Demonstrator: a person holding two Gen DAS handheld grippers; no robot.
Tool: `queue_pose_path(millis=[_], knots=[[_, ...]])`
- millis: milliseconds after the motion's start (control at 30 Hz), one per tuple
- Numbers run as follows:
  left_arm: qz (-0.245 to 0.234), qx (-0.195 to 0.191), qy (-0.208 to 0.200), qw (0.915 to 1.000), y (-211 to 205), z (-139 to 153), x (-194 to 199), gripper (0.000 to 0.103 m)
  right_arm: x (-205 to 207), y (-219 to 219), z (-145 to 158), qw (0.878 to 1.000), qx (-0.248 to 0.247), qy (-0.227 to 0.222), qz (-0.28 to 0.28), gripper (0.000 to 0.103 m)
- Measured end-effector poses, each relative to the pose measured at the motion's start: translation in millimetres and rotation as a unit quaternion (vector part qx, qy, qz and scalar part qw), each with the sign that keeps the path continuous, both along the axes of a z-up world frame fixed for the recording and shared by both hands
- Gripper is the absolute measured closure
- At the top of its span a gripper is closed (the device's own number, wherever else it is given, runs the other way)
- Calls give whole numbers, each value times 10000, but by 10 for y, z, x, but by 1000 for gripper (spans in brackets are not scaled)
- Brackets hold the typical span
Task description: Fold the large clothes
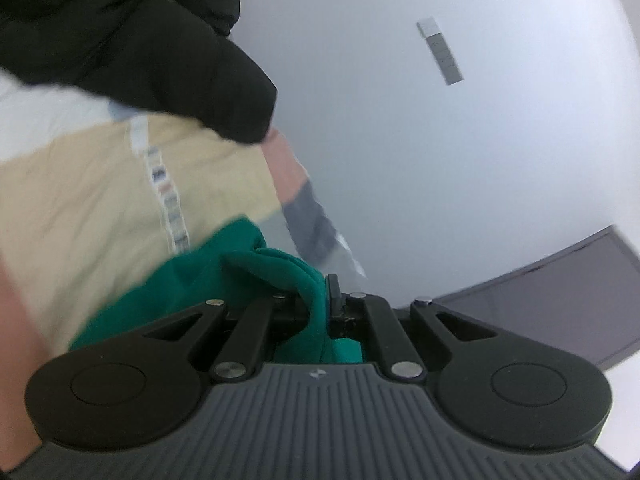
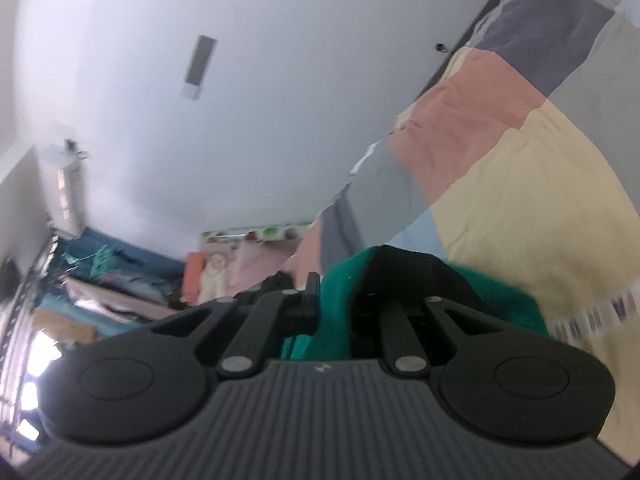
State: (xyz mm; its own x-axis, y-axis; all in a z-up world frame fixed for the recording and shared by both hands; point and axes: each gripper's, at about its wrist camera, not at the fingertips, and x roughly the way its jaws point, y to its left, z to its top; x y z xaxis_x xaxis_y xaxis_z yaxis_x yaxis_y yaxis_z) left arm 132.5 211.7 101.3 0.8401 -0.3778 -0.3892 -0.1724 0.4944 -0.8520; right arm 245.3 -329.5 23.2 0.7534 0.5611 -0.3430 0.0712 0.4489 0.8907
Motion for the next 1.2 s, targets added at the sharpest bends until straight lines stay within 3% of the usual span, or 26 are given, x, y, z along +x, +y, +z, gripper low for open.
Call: queue_pose_path(millis=[200,467,633,700,767,833,867,933,967,1000,1033,1200], knots=[[-83,569,-18,9983,-37,-437,915,96,699,100,-441,9996,-195,196,-100,92],[-384,596,377,9968,46,-1234,1948,95,1406,183,-1157,9991,-206,369,-61,92],[-511,518,534,9959,103,-1479,2167,92,1572,247,-1552,9974,-86,720,-45,92],[-602,629,371,9955,96,-1418,2112,92,1543,254,-1598,9974,8,721,-30,92],[-874,981,150,9912,60,-1306,2009,88,1503,280,-1490,9979,-287,553,170,91],[-953,1153,-7,9888,70,-1207,1831,61,1410,302,-1338,9978,-507,342,255,87],[-920,1172,-58,9888,85,-1154,1721,35,1342,313,-1247,9976,-582,257,289,81],[-701,1449,-334,9864,109,-995,1399,31,1219,334,-1068,9963,-781,108,336,66],[-658,1553,-425,9848,121,-929,1267,31,1127,359,-961,9948,-961,26,330,50],[-594,1601,-477,9842,135,-869,1129,31,1049,391,-857,9930,-1137,-64,301,27],[-461,1556,-528,9853,159,-817,951,31,935,412,-749,9910,-1305,-187,236,21],[-198,1337,-661,9886,100,-677,253,31,394,491,-371,9856,-1590,-578,-9,20]])
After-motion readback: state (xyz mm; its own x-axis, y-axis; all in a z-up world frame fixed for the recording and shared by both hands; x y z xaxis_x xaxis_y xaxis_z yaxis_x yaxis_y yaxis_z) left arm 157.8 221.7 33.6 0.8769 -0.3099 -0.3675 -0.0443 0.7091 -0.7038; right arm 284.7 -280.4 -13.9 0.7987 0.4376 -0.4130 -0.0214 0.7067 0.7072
